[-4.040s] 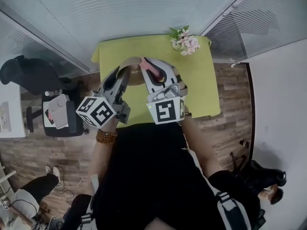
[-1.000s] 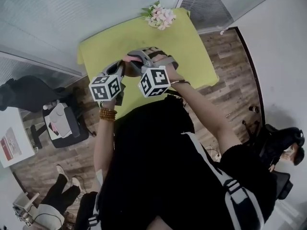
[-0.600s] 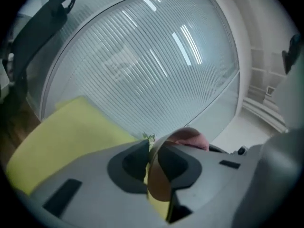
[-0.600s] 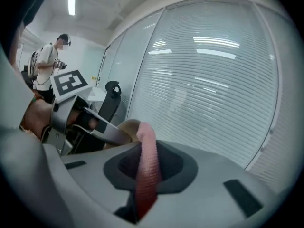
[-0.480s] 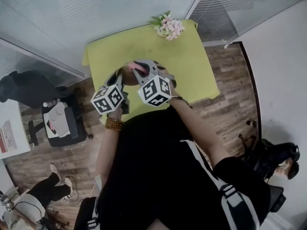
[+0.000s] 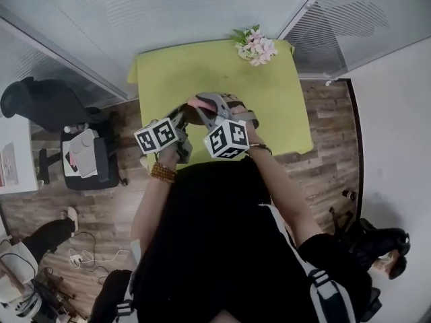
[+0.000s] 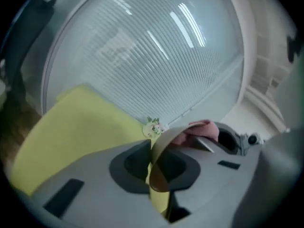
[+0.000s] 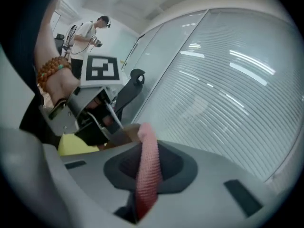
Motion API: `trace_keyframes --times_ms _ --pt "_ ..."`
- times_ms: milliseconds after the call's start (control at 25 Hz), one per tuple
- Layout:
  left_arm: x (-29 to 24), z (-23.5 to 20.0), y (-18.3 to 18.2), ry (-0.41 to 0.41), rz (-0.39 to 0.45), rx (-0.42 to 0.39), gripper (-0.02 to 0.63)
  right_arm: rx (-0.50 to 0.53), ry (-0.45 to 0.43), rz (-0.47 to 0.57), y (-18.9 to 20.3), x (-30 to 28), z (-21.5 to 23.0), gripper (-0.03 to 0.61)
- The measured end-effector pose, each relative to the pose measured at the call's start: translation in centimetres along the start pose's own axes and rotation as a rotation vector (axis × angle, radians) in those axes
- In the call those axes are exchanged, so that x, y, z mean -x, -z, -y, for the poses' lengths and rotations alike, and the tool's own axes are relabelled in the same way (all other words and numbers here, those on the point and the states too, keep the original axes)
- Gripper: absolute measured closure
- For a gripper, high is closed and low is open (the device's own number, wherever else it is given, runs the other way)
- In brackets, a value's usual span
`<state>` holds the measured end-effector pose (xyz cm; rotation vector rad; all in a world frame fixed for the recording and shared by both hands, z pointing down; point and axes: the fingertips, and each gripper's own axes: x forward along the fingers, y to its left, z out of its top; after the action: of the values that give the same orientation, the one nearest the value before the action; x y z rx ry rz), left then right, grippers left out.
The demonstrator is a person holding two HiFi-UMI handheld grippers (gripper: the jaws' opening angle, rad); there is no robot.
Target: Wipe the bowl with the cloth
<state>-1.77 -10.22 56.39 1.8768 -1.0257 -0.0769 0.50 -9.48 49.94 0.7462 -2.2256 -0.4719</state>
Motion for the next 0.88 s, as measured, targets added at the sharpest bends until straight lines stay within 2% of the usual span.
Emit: trace_keyframes --times_ms 40,80,120,240,360,440,600,880 --pt "0.2 0.1 -0.1 0.029 0.032 0.097 0.582 -0.034 0.018 0.022 -0.4 0.3 0.3 0.532" --pt "0.4 0.0 -0.4 0.046 0.053 0.159 0.581 -0.066 0.028 0.042 -0.8 0.5 0.6 0.531" --pt "0.5 0.0 -0.5 0.048 0.062 0.183 0.581 -0.09 0.029 0.054 -0.9 0.6 0.7 0.531" --pt "0.0 -0.7 0.2 0.005 0.029 0.176 0.58 -0.102 0.014 0.043 -0.3 1.2 0.4 0.531" --pt "1.1 -4.9 0.7 -0.124 -0.01 0.195 0.597 -0.136 0.031 0.087 -1.6 1.8 0.2 0.549" --pt "1.6 -7.5 1.1 -0.168 -0.059 0.185 0.597 -0.143 0.039 0.1 -2.0 2.4 0.3 0.549" --pt "0.8 -9.9 2.7 -0.21 -0.18 0.101 0.597 -0.15 0.072 0.052 0.2 3.0 1.3 0.549" --pt "-1.8 -12.8 5.7 -0.24 -0.302 0.154 0.597 -0.191 0.109 0.012 2.1 3.7 2.3 0.545"
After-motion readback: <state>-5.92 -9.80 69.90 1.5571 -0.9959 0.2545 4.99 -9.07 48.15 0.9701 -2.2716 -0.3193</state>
